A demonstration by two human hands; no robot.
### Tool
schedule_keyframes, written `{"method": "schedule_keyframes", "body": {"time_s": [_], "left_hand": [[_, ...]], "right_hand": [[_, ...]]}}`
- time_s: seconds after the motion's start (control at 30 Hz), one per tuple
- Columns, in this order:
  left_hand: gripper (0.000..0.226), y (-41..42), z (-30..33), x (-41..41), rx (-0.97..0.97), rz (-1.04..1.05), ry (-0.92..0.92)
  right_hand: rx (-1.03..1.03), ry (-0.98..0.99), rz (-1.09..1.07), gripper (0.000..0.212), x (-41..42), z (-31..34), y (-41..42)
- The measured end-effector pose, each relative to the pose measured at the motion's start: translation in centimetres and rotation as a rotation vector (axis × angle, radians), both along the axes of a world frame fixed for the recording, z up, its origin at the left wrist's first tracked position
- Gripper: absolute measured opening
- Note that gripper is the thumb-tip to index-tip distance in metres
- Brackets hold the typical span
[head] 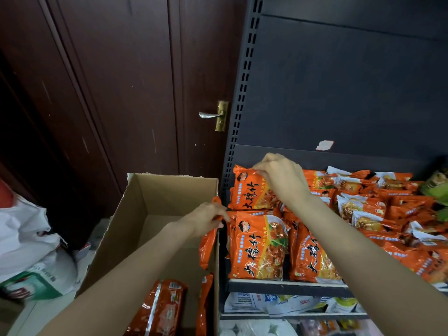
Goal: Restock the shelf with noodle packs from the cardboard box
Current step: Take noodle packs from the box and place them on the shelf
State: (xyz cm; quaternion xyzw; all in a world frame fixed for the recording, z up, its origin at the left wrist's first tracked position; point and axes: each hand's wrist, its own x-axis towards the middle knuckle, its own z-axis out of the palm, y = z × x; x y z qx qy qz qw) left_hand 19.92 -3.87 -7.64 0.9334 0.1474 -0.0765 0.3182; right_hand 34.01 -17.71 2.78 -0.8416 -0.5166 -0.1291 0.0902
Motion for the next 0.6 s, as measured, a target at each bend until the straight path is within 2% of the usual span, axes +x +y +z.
{"method": "schedule_keyframes", "body": {"time_s": [0.1, 0.3, 0.5, 0.6], "left_hand": [[0.029, 0.11, -0.03, 0.27, -0.066, 0.043, 0.012], [0.051, 0.08, -0.41, 0.41, -0.077, 0.049, 0.028], [0.042, -0.02, -0.34, 0.26, -0.013, -0.020, -0.022], [0.041, -0.31, -0.11, -0.02, -0.012, -0.033, -0.049]], "right_hand": [[0.085, -0.034, -0.048, 0.026, 0.41, -0.16, -0.40], [0.088, -0.065, -0.023, 0.024, 0.62, -0.53, -0.70], [0.221, -0.131, 0.028, 0.027, 0.88, -0.26, -0.59], [0.102, -0.079, 0.091, 0.023, 0.13, -0.06, -0.56]]}}
